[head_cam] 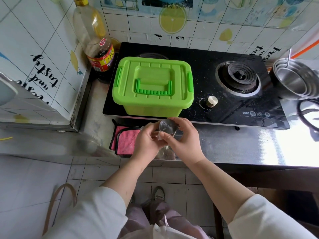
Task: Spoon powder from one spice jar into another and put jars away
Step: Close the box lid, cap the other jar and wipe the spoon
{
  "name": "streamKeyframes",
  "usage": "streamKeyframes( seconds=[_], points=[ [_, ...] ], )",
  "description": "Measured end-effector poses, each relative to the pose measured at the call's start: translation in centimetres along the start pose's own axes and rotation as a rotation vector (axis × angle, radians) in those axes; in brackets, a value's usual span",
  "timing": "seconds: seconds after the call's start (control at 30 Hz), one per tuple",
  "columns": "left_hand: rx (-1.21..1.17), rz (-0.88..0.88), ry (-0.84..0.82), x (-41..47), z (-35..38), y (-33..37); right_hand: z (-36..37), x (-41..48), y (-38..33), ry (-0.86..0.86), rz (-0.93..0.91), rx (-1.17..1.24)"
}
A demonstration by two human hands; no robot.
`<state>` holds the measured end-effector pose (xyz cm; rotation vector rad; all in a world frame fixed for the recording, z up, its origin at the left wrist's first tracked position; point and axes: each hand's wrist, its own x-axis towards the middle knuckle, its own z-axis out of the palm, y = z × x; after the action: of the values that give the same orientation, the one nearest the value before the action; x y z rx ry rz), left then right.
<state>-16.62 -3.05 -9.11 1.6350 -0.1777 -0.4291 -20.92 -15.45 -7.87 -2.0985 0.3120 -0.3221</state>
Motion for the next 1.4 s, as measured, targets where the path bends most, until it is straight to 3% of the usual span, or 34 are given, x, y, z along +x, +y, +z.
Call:
streamKeyframes(
  seconds=[0.4,0.6,0.8,0.87,1.0,1.07,1.23,1.4],
  points=[
    [0.062,0.035,0.009,0.5,1.1,-1.4,0.6,-0.7,0.9,0.128,0.104,0.000],
    [0.091,-0.018,0.004,1.1,2.3,-3.0,0.3,-0.7,2.9,0.101,0.171,-0.063],
    [0.234,-0.080,-0.199,2.3,2.0,-4.7,-0.7,-0.4,5.8,0.096,0.271,-0.109],
    [0.286,-0.078,-0.117,2.6,0.8,-5.4,-1.1,-0.2,6.8,0.114,0.309,-0.143],
    [0.383,-0.092,0.256,3.3,-2.3,-7.3,-1.8,0.3,9.0,0.129,0.390,-0.181],
    [0.453,-0.113,0.361,3.4,-3.5,-8.0,-1.9,0.3,9.8,0.129,0.421,-0.183],
    [0.592,-0.174,0.418,3.5,-5.3,-9.8,-1.5,0.1,10.8,0.112,0.447,-0.198],
    [0.699,-0.178,0.354,3.4,-5.6,-10.6,-1.1,-0.1,10.8,0.110,0.455,-0.192]
  ],
)
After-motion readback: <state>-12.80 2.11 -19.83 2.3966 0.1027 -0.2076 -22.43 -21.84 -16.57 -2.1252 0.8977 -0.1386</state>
